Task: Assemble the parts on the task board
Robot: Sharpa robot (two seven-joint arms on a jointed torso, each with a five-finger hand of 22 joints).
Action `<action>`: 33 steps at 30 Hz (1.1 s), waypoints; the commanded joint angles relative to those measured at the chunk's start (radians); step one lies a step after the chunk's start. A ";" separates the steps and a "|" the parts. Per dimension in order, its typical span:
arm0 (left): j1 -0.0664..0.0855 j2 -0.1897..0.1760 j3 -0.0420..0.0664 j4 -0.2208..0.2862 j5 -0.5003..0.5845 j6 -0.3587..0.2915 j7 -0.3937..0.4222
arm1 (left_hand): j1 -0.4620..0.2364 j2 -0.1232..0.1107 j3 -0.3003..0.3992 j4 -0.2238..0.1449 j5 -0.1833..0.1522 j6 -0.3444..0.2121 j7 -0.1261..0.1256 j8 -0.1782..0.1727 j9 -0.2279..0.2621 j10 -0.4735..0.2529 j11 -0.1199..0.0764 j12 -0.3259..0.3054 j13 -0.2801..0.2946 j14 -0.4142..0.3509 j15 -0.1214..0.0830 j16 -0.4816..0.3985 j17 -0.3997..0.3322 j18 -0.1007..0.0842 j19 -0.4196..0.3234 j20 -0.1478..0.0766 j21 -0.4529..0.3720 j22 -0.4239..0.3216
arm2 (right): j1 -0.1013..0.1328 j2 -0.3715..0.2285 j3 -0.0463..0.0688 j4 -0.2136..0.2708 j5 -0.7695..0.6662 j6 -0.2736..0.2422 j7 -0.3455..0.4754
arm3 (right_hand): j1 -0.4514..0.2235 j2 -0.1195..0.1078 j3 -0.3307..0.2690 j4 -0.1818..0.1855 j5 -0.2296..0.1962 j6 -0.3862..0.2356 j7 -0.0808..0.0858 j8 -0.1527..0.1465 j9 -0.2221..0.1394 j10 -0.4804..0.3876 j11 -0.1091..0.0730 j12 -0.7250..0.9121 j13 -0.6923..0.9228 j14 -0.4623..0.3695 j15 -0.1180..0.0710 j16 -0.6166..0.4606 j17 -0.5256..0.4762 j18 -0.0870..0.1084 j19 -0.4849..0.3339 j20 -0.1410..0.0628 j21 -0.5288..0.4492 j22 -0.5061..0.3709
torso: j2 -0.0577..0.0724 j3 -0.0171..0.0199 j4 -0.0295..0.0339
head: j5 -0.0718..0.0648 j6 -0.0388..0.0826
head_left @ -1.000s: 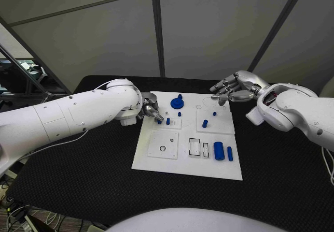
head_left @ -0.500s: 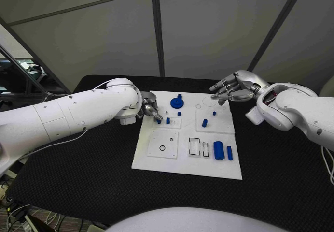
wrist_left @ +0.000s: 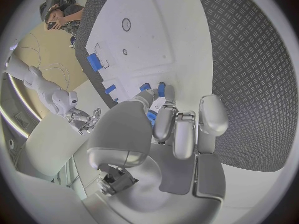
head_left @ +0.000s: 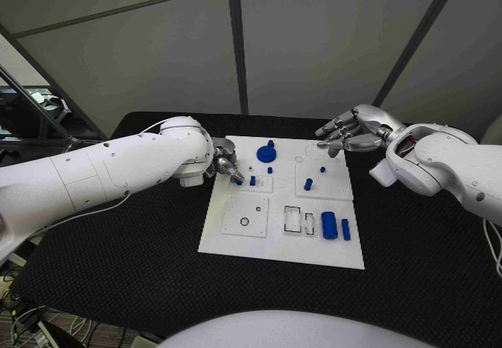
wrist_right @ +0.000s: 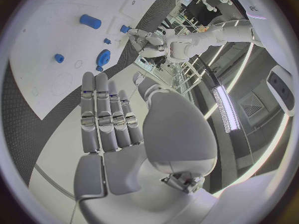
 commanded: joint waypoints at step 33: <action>-0.005 0.030 -0.003 -0.036 -0.006 0.036 -0.016 | -0.109 -0.021 0.053 -0.039 -0.261 0.042 -0.028 0.013 0.002 0.038 -0.020 0.000 0.165 0.095 -0.014 0.006 0.227 -0.018 0.019 -0.008 0.002 0.013 | 0.002 0.001 0.001 0.002 -0.001 0.007 0.013 | -0.011 0.003 -0.007 -0.005 0.004 0.003 0.004 -0.001 0.000 0.006 -0.002 -0.006 -0.004 0.011 0.000 -0.009 -0.002 0.011 0.007 0.001 -0.011 -0.004 | 0.000 0.0004 -0.0004 | -0.002 -0.005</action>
